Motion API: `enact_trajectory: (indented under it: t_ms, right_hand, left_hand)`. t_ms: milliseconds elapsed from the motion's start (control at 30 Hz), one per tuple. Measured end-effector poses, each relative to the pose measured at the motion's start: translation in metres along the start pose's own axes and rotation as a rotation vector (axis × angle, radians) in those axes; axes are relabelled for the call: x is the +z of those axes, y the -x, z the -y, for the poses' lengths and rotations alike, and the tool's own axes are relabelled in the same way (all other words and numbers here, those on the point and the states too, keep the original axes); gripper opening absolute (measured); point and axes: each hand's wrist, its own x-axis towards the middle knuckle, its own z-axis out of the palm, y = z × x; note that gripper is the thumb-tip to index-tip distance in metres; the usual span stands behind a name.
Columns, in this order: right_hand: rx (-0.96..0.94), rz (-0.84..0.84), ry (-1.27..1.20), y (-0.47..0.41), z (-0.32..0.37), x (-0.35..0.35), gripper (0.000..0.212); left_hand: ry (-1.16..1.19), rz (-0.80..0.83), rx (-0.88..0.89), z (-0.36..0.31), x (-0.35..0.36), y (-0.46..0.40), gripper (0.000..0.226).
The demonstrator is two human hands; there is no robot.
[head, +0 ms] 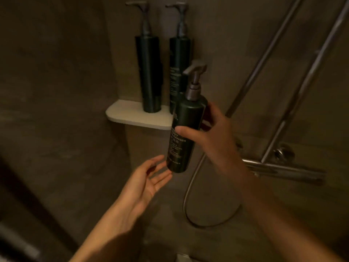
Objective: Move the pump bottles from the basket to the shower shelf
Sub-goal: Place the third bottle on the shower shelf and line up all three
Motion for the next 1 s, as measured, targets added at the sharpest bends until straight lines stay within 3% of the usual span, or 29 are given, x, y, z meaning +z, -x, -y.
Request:
enact_trajectory:
  t_ms: [333,533,833,1000]
  right_hand:
    - [-0.165,0.099,-0.112,-0.099,0.057,0.083,0.076]
    - [-0.231,0.056,-0.009,-0.127,0.054,0.130,0.074]
    - [-0.262,-0.032,0.119,-0.132,0.037,0.155,0.077]
    - [-0.283,-0.077,0.216,-0.116,0.020,0.162,0.085]
  left_hand:
    - [-0.064,-0.120,0.322,-0.108,-0.003,0.005,0.027]
    - [-0.389,-0.219,0.509,-0.125,-0.011,-0.025,0.047]
    - [-1.109,-0.573,0.922,-0.121,-0.020,-0.059,0.060]
    - [-1.106,-0.580,1.107,-0.118,-0.018,-0.064,0.060]
